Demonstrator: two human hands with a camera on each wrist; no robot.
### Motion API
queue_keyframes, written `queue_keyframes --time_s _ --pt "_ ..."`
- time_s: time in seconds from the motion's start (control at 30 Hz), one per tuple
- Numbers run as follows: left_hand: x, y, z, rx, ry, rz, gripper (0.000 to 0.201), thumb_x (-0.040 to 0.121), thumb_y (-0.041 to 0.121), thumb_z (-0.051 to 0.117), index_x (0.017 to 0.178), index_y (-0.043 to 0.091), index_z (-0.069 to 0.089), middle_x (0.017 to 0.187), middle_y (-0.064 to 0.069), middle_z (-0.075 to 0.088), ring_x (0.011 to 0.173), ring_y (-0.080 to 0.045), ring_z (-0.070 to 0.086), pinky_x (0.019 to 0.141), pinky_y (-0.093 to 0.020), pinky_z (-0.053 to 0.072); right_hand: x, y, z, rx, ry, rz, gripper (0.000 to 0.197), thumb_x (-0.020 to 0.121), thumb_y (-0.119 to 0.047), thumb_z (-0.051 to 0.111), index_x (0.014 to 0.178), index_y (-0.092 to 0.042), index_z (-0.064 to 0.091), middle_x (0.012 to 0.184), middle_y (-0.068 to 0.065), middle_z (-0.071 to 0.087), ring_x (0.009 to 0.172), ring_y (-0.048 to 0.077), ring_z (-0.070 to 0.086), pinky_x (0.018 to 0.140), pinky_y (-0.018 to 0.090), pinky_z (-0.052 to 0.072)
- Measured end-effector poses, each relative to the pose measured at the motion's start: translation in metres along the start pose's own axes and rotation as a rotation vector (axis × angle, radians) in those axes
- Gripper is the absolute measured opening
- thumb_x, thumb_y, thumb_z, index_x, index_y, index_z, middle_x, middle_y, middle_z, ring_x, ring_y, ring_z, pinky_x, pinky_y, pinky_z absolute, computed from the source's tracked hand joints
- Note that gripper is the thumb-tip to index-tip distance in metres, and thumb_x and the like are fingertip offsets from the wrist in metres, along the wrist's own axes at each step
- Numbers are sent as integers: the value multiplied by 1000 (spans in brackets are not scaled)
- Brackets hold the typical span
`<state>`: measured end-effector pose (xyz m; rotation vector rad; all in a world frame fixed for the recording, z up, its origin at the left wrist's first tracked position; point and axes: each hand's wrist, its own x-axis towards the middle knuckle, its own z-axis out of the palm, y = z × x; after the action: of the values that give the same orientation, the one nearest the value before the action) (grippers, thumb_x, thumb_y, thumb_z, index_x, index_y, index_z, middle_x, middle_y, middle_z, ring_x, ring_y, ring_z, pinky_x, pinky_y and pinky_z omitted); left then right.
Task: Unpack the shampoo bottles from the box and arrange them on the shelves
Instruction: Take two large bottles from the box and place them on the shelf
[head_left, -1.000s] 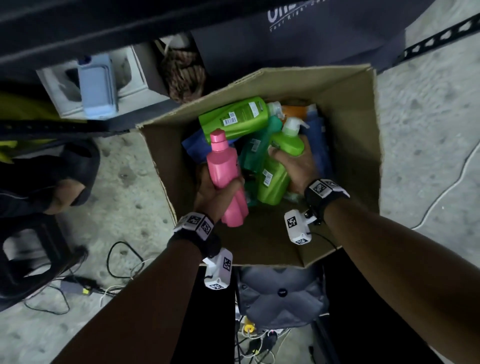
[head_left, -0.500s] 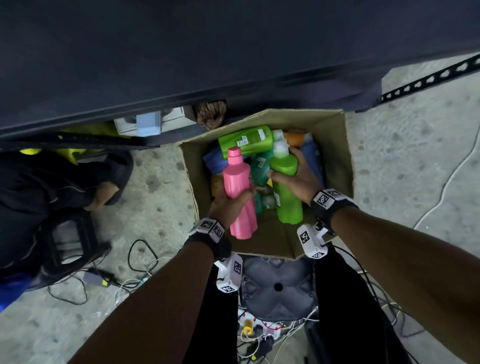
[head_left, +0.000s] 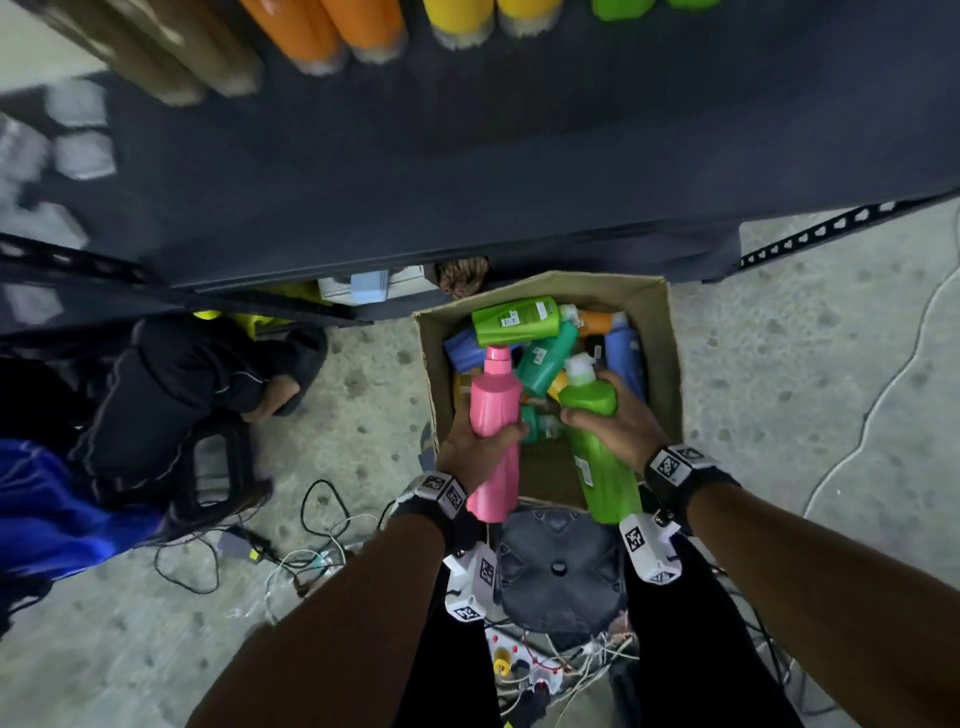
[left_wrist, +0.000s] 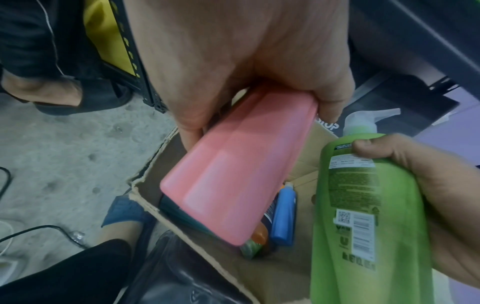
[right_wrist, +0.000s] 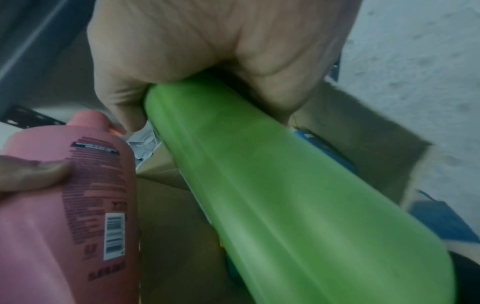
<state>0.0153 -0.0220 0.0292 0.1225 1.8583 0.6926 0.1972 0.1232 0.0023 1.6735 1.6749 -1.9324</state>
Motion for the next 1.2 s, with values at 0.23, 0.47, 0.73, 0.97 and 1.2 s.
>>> queue_keyframes --time_s 0.23,0.47,0.73,0.97,1.2 --pt "-67 19 -7 43 -2 12 61 82 34 85 133 29 52 104 14 64 96 -15 64 80 -28 48 -71 -32 -10 -7 18 3 61 68 -53 86 120 -41 59 97 -26 73 86 -12 66 72 12 48" --pt "-130 45 -20 -3 -18 43 75 77 39 83 142 23 50 121 -6 67 108 -27 66 96 -45 56 -124 -72 -12 37 36 -42 72 67 -51 86 131 -34 56 110 -12 73 105 11 68 93 33 52" --pt "-187 76 -48 -80 4 125 67 88 35 78 145 29 43 125 -4 66 114 -27 65 96 -44 55 -175 -135 -13 133 143 -200 60 62 -55 85 113 -56 55 102 -22 72 96 2 70 87 30 54" --pt "-221 115 -76 -140 59 256 64 82 43 78 137 39 45 119 1 66 109 -25 65 93 -46 54 -201 -191 -17 79 139 -364 52 65 -52 86 107 -55 55 98 -31 69 86 -8 67 78 25 50" --pt "-249 160 -110 -188 196 450 62 73 53 81 128 51 52 113 11 70 103 -11 67 88 -32 54 -236 -272 -17 34 148 -603 50 68 -70 77 110 -59 52 95 -31 71 82 -10 67 65 5 46"
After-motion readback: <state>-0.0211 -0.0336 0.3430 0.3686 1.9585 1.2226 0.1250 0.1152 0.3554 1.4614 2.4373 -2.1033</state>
